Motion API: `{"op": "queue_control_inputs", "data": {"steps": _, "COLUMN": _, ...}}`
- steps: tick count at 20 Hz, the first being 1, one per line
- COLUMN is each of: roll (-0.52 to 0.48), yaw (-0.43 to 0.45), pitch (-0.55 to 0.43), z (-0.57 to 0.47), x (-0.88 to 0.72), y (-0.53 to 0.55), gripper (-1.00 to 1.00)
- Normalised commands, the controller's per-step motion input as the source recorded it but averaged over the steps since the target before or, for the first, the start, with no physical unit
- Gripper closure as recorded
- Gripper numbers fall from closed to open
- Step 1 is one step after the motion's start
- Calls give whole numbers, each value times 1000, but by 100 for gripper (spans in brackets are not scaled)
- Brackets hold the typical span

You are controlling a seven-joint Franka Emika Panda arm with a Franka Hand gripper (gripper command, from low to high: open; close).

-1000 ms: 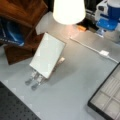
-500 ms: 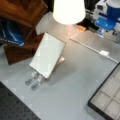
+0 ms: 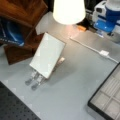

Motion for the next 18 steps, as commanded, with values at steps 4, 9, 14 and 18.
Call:
{"op": "queue_control_inputs", "data": {"steps": 4, "roll": 110, "yaw": 76, "pitch": -383, "z": -550, "x": -453, "y": -56, "gripper": 100}}
{"op": "queue_control_inputs", "data": {"steps": 9, "roll": 136, "yaw": 59, "pitch": -443, "z": -506, "x": -592, "y": -37, "gripper": 100}}
{"op": "queue_control_inputs", "data": {"steps": 14, "roll": 172, "yaw": 27, "pitch": -487, "z": -510, "x": -699, "y": 33, "gripper": 100}}
{"op": "queue_control_inputs", "data": {"steps": 18, "roll": 193, "yaw": 13, "pitch": -521, "z": -602, "x": -786, "y": 63, "gripper": 100}}
